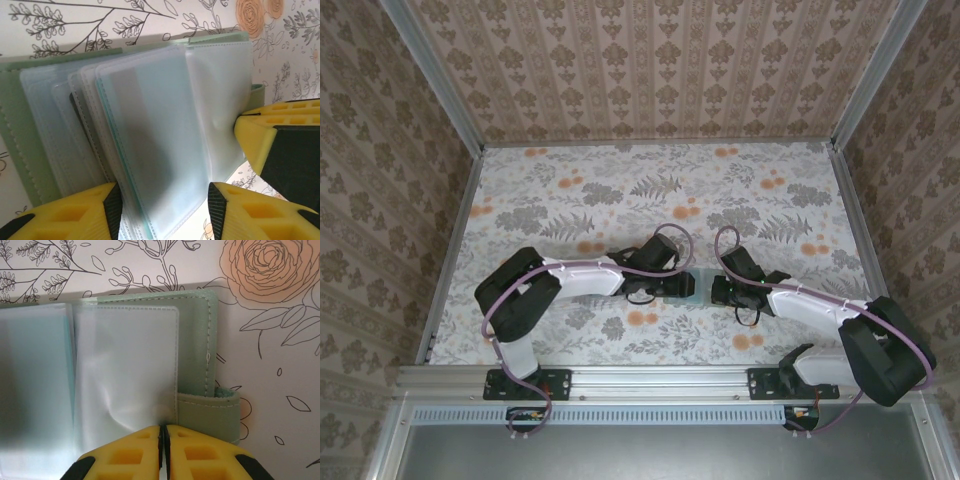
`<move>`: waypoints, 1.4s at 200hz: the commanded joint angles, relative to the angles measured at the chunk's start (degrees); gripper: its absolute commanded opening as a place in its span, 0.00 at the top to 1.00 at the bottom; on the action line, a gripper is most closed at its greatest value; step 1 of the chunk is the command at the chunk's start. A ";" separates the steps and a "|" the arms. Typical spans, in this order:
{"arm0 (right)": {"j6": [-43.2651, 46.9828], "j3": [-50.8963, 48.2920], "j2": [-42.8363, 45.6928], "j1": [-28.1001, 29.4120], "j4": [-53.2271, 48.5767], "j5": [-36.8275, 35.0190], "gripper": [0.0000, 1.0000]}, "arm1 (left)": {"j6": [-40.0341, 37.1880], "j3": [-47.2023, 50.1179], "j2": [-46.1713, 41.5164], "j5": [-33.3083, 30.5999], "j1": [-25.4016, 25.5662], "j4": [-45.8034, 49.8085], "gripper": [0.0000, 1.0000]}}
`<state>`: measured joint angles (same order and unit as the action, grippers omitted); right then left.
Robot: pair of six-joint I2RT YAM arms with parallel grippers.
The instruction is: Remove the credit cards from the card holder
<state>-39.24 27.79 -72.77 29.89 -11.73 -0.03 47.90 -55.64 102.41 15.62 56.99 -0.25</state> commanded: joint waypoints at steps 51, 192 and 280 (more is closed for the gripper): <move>-2.36 0.25 2.18 0.27 -3.24 -2.57 0.81 | -1.48 -2.68 0.70 1.65 1.02 -0.89 0.46; -6.72 -1.78 5.51 -2.47 -4.70 -5.75 0.69 | -3.81 -3.37 -2.25 -1.75 0.56 4.17 0.45; -6.45 -1.70 3.08 -2.47 -3.81 -4.35 0.74 | -2.88 -4.38 1.39 -0.37 0.54 3.52 0.45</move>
<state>-46.24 26.39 -69.19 27.62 -16.10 -5.34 45.23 -58.39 102.65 14.41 57.45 2.81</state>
